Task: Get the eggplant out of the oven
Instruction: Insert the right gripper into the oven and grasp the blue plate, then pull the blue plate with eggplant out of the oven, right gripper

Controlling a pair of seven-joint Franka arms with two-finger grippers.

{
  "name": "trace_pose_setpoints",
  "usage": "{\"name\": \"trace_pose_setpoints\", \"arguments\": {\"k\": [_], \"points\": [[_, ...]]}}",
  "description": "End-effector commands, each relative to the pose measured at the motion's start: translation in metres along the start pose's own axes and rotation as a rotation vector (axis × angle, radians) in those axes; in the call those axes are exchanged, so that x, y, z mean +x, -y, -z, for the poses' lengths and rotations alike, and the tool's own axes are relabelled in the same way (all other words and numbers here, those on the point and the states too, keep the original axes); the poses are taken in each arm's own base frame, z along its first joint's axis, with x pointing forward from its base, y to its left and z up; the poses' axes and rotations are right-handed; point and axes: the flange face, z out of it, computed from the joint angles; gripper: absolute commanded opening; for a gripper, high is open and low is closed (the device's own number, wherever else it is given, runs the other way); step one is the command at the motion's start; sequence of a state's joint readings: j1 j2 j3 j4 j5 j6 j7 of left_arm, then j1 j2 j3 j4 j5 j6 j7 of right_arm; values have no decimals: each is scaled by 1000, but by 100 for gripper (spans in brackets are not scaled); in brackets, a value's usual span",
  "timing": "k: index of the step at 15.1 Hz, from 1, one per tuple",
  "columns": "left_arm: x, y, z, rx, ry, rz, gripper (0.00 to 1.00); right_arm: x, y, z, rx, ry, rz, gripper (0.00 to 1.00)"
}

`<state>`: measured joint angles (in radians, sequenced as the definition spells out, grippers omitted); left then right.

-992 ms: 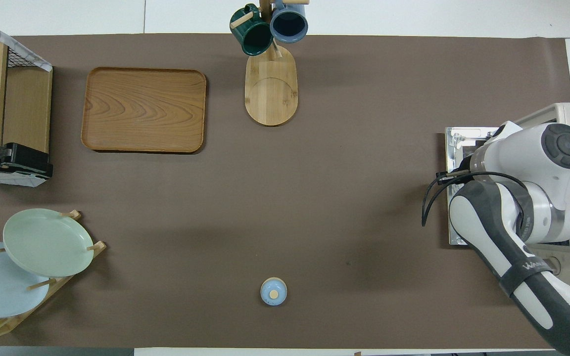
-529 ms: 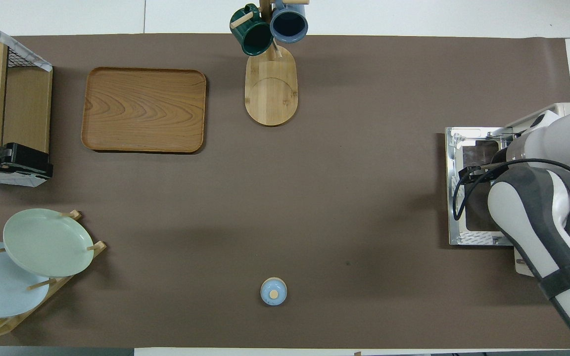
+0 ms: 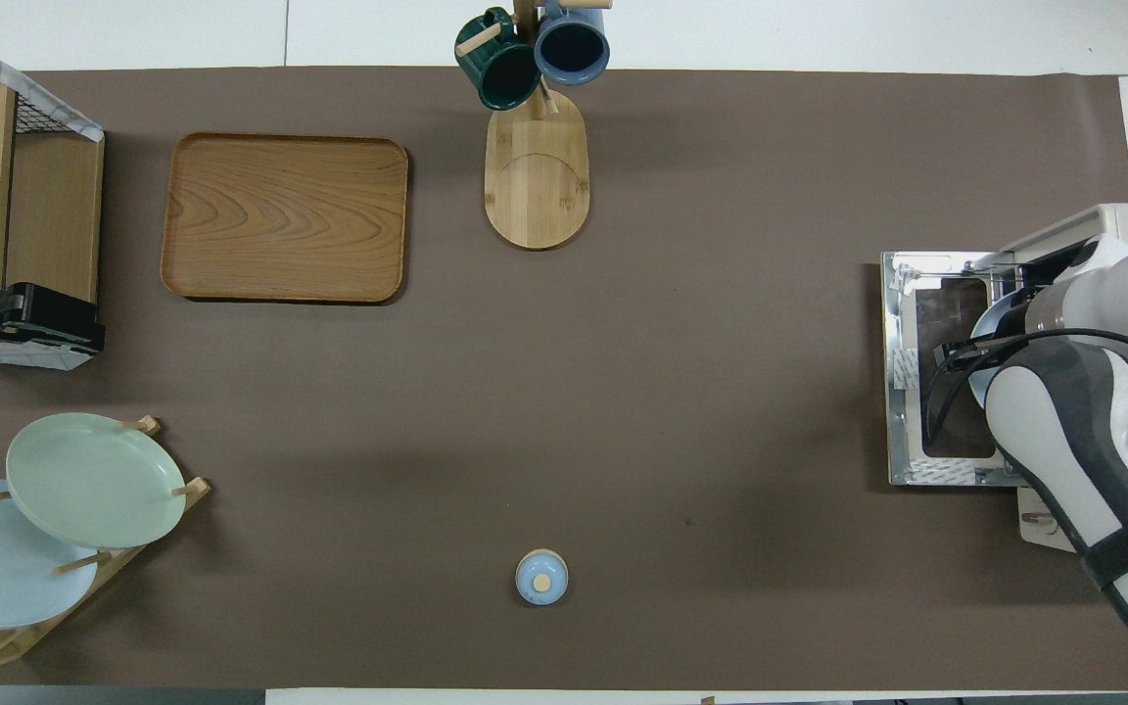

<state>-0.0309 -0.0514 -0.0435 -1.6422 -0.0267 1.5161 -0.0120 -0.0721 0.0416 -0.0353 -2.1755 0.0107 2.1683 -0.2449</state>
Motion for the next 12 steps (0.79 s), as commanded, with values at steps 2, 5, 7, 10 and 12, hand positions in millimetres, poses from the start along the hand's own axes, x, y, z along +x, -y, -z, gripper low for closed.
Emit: {"name": "trace_pose_setpoints", "arguments": {"k": [2,5,7,10,12], "points": [[-5,3,5,6,-6,9,100,-23,-13,-6,-8,1,48,0],[-5,3,5,8,-6,9,100,-13,4,4,-51,30,143,0],[-5,3,5,6,-6,9,100,3,29,23,-89,62,212,0],[-5,3,5,6,-6,9,100,26,88,49,-108,93,213,0],[-5,3,5,8,-6,9,100,33,141,61,-147,97,181,0]]}}
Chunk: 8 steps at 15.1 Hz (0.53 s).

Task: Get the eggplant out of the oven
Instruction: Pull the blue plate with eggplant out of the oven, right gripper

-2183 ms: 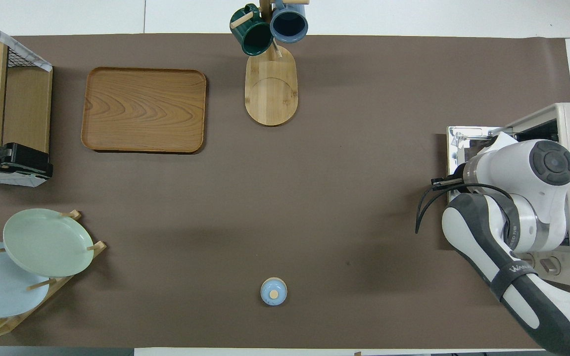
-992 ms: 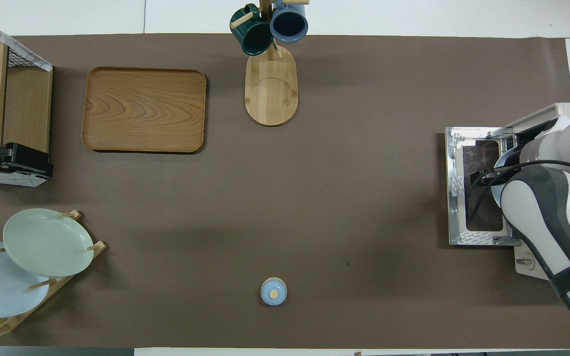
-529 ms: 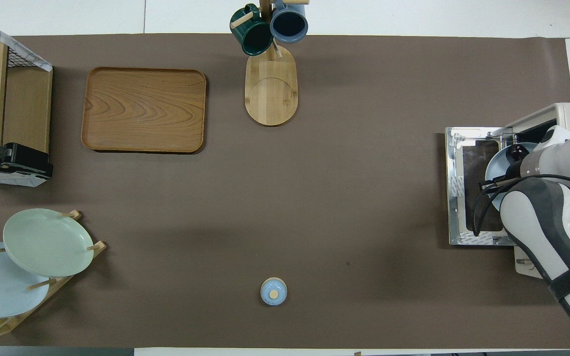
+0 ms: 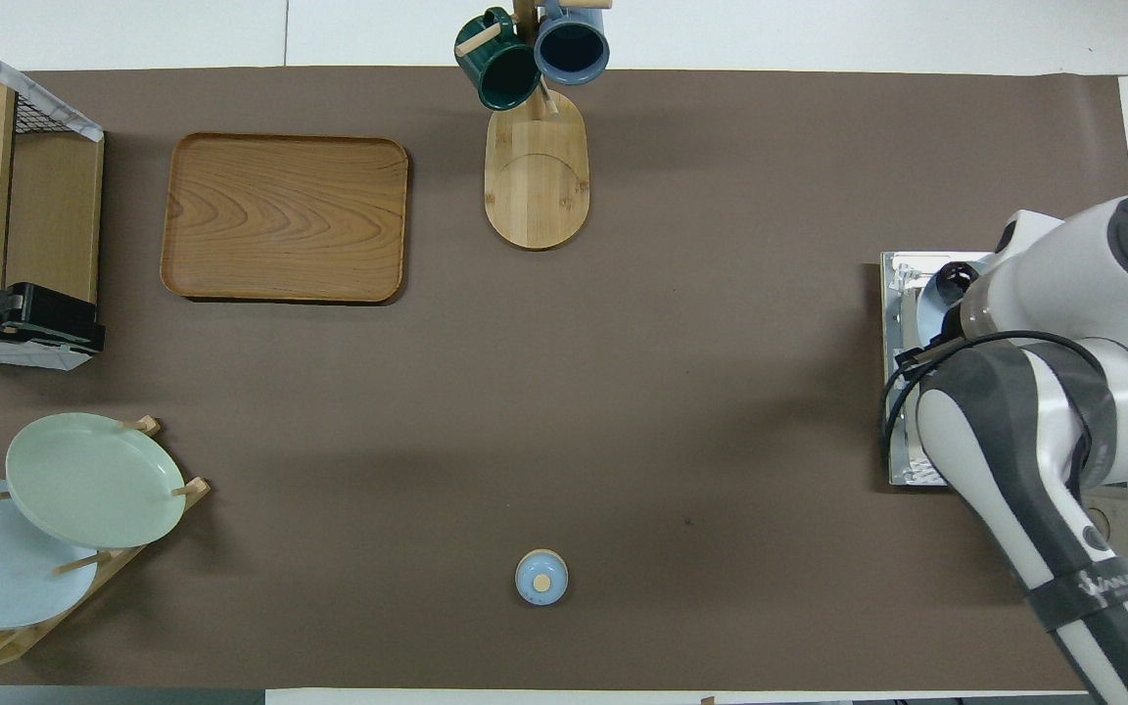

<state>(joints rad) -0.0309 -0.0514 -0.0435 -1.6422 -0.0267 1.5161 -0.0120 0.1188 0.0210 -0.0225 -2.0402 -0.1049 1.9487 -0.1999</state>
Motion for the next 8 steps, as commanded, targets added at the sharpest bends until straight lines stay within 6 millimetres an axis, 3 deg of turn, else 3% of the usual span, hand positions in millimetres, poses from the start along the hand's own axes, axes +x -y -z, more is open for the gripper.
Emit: {"name": "trace_pose_setpoints", "arguments": {"k": [1,5,8], "points": [[-5,3,5,8,-6,9,100,27,67,17,-49,12,-20,0],[-5,3,5,8,-6,9,100,39,201,26,-76,-42,-90,0],[-5,3,5,8,-6,9,100,61,284,25,-75,-87,-170,0]]}}
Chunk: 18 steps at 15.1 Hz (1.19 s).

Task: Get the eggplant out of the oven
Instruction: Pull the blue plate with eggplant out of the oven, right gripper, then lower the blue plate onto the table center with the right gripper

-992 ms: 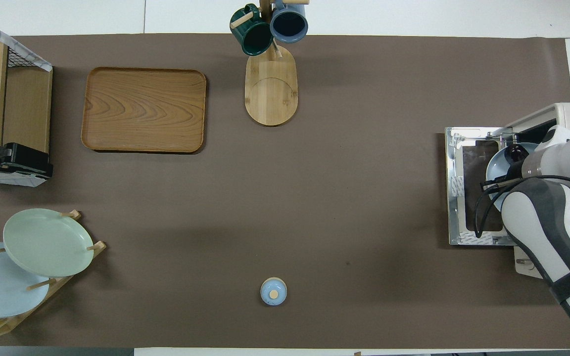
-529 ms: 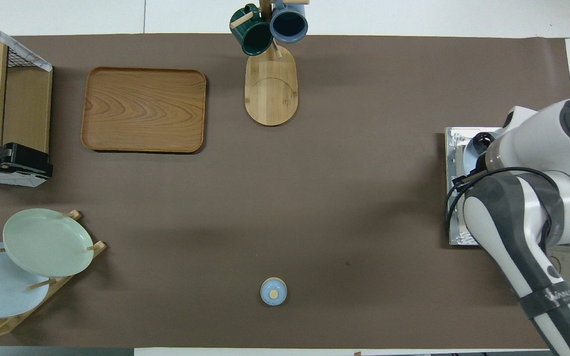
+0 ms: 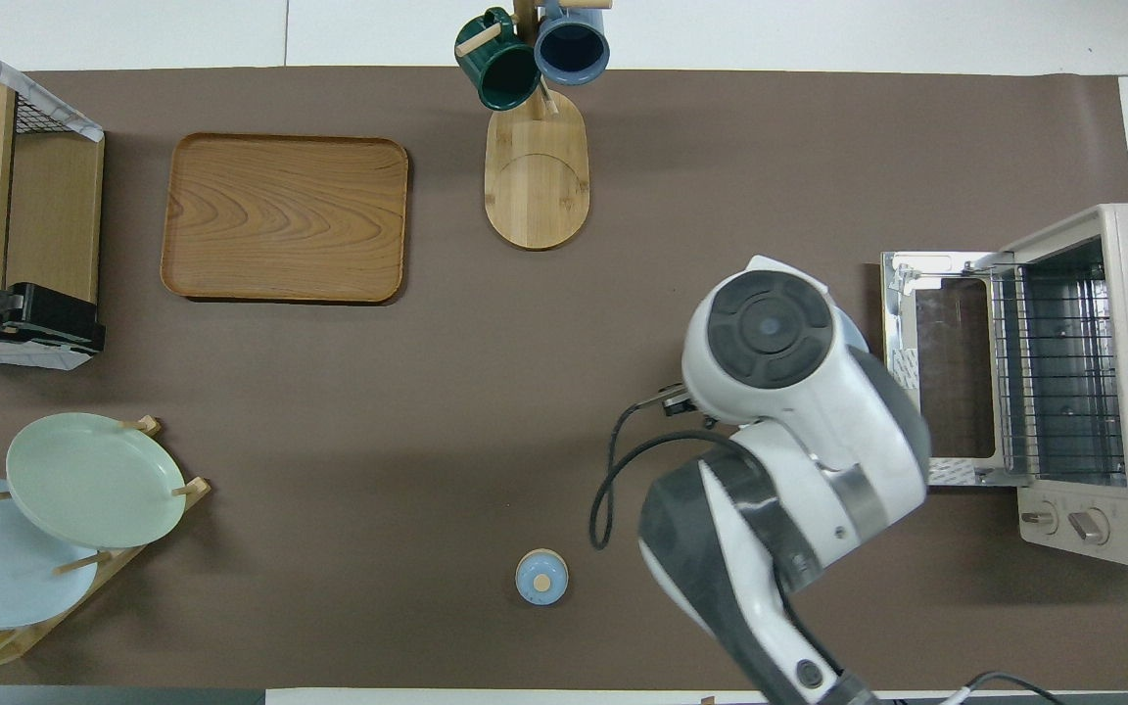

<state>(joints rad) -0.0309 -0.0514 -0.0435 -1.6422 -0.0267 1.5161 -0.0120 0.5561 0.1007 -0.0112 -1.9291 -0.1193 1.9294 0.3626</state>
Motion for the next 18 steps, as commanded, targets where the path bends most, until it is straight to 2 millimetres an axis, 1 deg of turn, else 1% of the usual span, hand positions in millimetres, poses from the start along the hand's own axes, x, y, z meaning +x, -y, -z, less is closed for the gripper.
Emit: {"name": "trace_pose_setpoints", "arguments": {"k": [1,2,3,4,5,7,9,10,11,12,14,15,17,18], "points": [[-5,3,5,8,-6,9,100,33,82,-2,-11,-33,-86,0],[-5,3,5,6,-6,9,100,42,124,-10,-16,-41,-123,0],[-5,3,5,6,-6,9,100,45,158,-19,-6,-58,-173,0],[-5,3,5,8,-6,9,100,51,173,-27,10,-70,-222,0],[-5,3,5,8,-6,9,100,51,182,-26,23,-87,-223,0],[-5,3,5,8,-6,9,100,40,213,-25,79,-116,-184,0],[-5,3,5,8,-6,9,100,26,245,-42,81,-111,-148,0],[-5,3,5,8,-6,9,100,26,251,-42,107,-130,-145,0],[-5,3,5,6,-6,9,100,27,251,-44,116,-141,-145,0],[-5,3,5,8,-6,9,100,31,247,-45,122,-149,-150,0],[-5,3,5,8,-6,9,100,40,251,-45,196,-222,-133,0],[-5,3,5,8,-6,9,100,39,251,-49,218,-232,-135,21],[-5,3,5,8,-6,9,100,46,241,-47,217,-225,-148,26],[-5,2,5,6,-6,7,100,48,239,-43,220,-230,-150,32]]}}
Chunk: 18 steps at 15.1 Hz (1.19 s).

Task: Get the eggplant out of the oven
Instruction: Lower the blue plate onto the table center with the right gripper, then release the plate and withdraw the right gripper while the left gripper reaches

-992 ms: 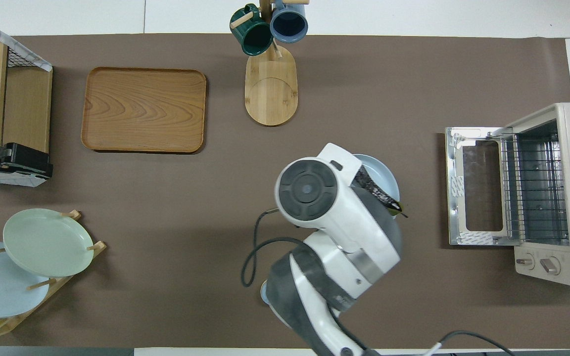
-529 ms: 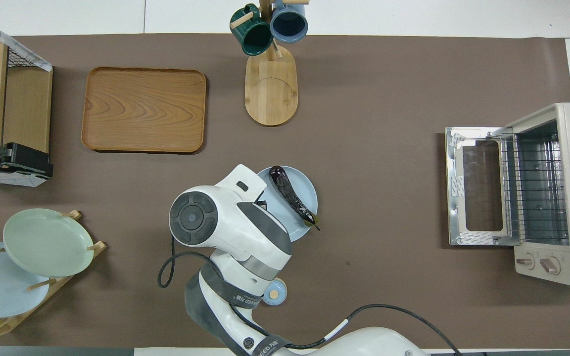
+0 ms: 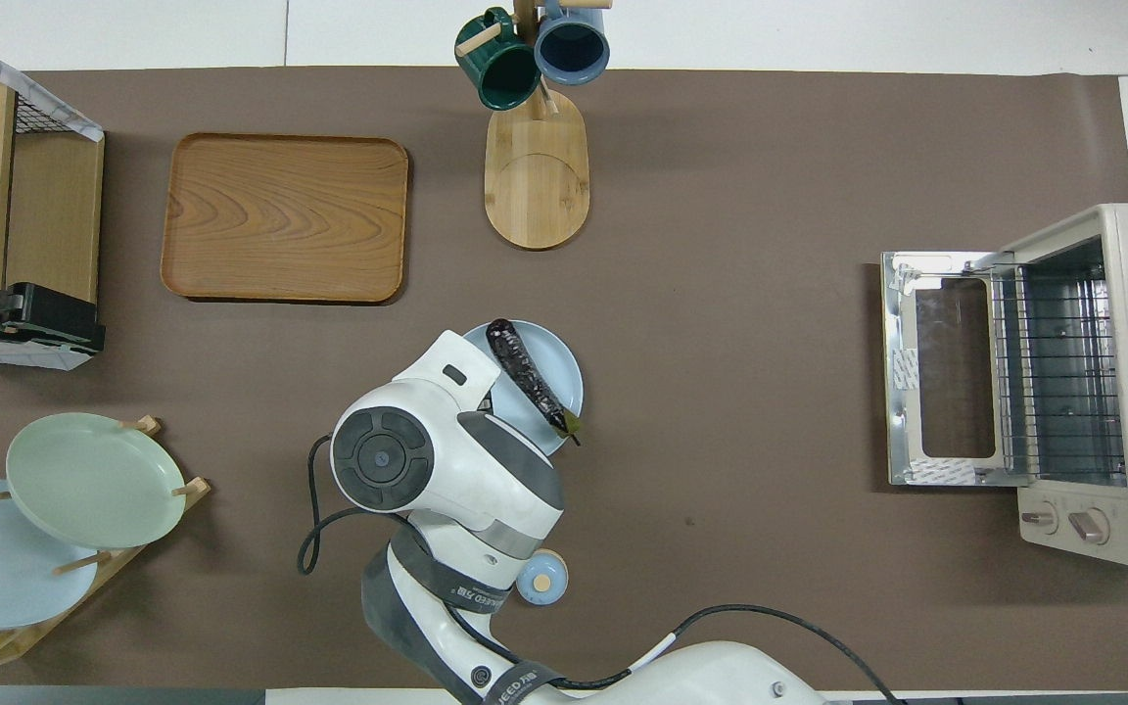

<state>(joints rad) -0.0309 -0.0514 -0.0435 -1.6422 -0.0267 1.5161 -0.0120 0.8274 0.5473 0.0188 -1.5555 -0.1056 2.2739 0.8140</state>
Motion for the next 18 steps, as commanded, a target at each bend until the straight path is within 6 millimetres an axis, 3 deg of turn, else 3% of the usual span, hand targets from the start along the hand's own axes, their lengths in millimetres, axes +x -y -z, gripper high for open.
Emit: {"name": "trace_pose_setpoints", "arguments": {"k": [1,2,3,5,7,8,10,12,14,18], "points": [[-5,3,5,8,-6,9,100,9,-7,11,30,-9,28,38],[-5,2,5,8,-6,12,100,13,-13,21,19,-2,60,38],[-5,1,5,6,-4,10,100,29,-42,46,-20,25,77,36],[-5,-3,5,9,-3,1,100,58,-118,90,-88,104,116,20],[-6,-4,4,7,5,0,100,59,-182,114,-136,184,122,0],[-7,-4,4,8,7,0,100,54,-214,113,-157,226,117,0],[-7,-5,4,8,7,0,100,32,-279,83,-205,298,106,0],[-7,-6,3,8,8,0,100,28,-351,58,-209,299,123,0],[-7,-6,2,8,13,-3,100,20,-394,41,-196,294,113,0],[-14,-12,-3,11,30,-12,100,2,-446,10,-164,237,142,0]]}}
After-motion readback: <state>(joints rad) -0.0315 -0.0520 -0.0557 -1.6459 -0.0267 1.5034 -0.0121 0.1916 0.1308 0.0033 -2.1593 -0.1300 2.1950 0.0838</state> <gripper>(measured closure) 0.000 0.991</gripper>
